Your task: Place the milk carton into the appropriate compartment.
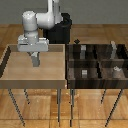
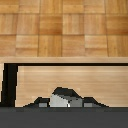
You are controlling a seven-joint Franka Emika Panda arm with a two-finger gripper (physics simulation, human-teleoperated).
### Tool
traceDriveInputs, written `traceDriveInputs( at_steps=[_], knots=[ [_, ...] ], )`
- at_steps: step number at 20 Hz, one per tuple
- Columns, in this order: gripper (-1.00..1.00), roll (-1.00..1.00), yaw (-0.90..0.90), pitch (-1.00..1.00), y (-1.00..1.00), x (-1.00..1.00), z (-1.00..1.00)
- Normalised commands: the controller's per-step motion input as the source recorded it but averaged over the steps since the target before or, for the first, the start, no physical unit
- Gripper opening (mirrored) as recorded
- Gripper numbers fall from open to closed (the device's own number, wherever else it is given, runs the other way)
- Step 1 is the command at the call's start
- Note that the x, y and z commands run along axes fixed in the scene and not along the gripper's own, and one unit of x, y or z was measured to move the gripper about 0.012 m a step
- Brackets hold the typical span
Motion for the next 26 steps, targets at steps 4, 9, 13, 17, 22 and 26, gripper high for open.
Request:
traceDriveInputs(
  at_steps=[4,9,13,17,22,26],
  knots=[
    [-1.00,0.00,0.00,0.00,0.00,0.00,1.00],
    [-1.00,0.00,0.00,0.00,0.00,0.00,0.80],
    [-1.00,0.00,0.00,0.00,0.75,0.00,0.00],
    [-1.00,0.00,0.00,0.00,1.00,0.00,0.00],
    [-1.00,0.00,0.00,0.00,1.00,0.00,0.00],
    [-1.00,0.00,0.00,0.00,1.00,0.00,0.00]
  ],
)
